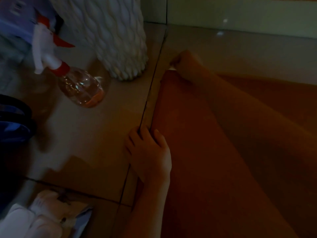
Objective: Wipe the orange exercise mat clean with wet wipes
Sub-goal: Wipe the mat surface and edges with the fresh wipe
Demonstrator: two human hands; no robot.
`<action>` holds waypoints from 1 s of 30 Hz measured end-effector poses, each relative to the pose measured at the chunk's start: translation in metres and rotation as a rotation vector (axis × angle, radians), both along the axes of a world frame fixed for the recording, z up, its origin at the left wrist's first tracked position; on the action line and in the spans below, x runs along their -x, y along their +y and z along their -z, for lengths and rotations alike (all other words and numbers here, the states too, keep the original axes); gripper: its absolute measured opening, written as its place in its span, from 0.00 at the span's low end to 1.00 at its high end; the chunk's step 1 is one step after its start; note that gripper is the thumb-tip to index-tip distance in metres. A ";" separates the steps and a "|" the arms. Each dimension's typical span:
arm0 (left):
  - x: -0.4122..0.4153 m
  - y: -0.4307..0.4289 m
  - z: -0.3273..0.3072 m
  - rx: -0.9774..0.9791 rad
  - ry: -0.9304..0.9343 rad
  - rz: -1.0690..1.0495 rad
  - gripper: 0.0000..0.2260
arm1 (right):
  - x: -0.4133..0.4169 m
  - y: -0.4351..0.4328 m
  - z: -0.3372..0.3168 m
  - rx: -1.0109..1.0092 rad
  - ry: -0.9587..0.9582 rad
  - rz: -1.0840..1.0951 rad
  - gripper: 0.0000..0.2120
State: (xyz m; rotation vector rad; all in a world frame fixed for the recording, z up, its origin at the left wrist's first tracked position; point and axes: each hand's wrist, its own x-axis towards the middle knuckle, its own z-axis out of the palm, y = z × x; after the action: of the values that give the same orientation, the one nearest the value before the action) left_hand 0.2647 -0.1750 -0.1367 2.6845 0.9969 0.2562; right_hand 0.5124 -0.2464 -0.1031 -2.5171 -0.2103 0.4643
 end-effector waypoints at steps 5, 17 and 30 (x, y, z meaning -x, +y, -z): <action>-0.001 -0.001 -0.001 0.016 0.049 0.042 0.21 | 0.011 -0.036 0.001 0.000 -0.021 -0.039 0.13; -0.001 -0.001 -0.003 0.041 0.023 0.131 0.21 | 0.047 -0.074 0.002 0.358 -0.261 -0.083 0.19; -0.098 -0.050 -0.003 -0.057 -0.053 0.461 0.22 | 0.050 -0.082 0.023 0.064 -0.532 0.027 0.15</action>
State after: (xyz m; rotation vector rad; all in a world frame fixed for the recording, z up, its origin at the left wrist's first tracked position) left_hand 0.3623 -0.2250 -0.1340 2.8442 0.3393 0.2599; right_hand 0.4623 -0.3282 -0.1263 -2.6538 -0.3641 -0.2243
